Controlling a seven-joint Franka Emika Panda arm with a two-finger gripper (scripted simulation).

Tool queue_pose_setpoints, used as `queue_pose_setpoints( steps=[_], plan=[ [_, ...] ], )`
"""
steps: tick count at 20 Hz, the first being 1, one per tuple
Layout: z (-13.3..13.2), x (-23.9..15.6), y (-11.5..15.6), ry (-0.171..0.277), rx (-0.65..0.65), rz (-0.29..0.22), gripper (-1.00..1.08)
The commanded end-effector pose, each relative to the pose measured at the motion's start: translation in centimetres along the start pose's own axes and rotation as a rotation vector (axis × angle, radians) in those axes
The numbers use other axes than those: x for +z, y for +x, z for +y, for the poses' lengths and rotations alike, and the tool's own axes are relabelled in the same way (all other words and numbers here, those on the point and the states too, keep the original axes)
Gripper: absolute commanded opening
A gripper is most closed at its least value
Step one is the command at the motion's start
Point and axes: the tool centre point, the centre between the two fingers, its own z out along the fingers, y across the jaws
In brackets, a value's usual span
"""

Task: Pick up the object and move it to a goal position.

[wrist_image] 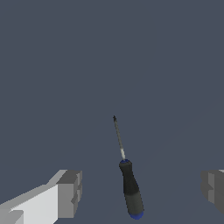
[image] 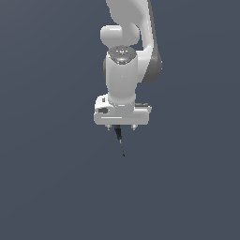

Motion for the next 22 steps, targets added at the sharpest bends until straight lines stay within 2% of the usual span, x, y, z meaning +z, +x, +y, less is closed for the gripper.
queue_pose_setpoints(
  steps=[1, 14, 22],
  plan=[
    [0.0, 0.0, 0.0, 0.000, 0.000, 0.000, 1.00],
    [1.2, -0.5, 0.2, 0.016, 0.006, 0.014, 1.00],
    [1.2, 2.7, -1.0, 0.009, -0.047, -0.002, 1.00]
  ],
)
